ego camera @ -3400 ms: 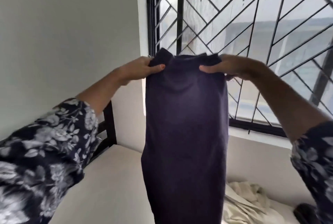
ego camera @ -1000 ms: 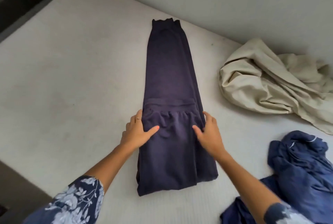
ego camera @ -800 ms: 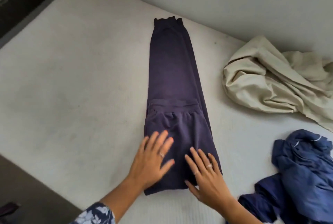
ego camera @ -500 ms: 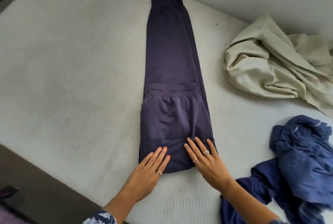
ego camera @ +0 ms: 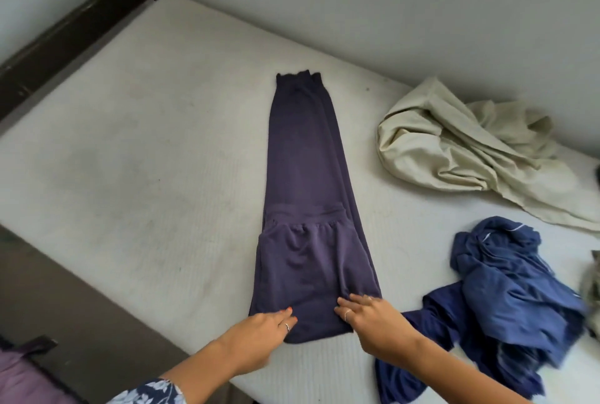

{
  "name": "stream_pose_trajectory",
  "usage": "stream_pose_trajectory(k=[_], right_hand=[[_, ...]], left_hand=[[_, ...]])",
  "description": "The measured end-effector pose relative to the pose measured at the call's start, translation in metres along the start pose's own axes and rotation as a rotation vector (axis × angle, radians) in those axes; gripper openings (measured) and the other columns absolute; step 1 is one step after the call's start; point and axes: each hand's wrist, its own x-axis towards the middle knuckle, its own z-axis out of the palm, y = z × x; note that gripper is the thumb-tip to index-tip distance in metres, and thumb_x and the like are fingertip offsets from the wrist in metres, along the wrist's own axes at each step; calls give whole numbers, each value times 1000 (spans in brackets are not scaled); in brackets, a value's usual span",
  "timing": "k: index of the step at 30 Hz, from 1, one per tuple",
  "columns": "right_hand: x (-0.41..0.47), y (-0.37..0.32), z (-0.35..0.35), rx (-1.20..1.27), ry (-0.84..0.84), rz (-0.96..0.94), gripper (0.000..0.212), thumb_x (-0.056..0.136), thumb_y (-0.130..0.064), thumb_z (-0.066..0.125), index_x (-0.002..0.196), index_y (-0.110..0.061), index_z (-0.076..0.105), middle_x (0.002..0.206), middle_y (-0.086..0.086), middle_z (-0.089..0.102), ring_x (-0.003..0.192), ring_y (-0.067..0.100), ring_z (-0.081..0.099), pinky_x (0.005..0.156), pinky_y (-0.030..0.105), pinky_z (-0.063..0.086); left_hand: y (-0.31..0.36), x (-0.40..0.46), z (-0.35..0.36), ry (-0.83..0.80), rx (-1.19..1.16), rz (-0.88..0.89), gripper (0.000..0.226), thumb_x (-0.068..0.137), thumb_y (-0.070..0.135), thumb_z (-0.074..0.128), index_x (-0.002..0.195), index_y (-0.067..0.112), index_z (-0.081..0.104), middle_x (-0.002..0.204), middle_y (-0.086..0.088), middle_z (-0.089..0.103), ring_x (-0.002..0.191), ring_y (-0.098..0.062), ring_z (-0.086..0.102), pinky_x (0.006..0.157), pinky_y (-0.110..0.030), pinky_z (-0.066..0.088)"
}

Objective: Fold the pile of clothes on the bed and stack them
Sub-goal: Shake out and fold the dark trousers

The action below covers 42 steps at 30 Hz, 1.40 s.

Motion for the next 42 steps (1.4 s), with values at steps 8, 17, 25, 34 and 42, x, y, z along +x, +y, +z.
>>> stream_pose_trajectory(k=[8,17,25,34,42], right_hand=[[-46,-13,-73,305,-339,23,24,81,-11,48,100,-16,62,97,12,67,84,29,56,63,30,34],[79,97,-166,849,-49,220,36,62,-10,51,90,-27,65,76,-18,61,72,-4,55,69,9,40],[175,154,-89,783,237,588,37,86,-7,59,121,-15,59,118,4,60,101,17,58,87,22,43],[107,42,-2,-50,472,98,69,91,-56,48,141,-10,46,152,12,36,141,28,34,112,51,27],[121,39,23,-163,204,127,81,75,-23,68,146,-5,33,150,18,37,138,32,37,106,54,36]], left_hand=[[24,-11,-63,-404,-587,-65,30,87,3,49,115,8,61,113,-10,63,89,-9,56,72,-7,39],[-108,57,-164,-66,-1333,-372,29,79,19,68,108,16,68,104,-4,67,95,-14,60,82,-27,44],[-153,122,-115,405,-1638,-671,63,85,26,71,136,22,35,124,2,56,105,-18,61,83,-35,50],[-118,126,-61,702,-975,-793,66,89,24,64,145,16,29,143,-7,43,128,-25,46,104,-38,41],[-92,106,-20,321,-26,-97,67,91,66,31,144,26,39,147,4,43,135,-17,43,108,-42,34]])
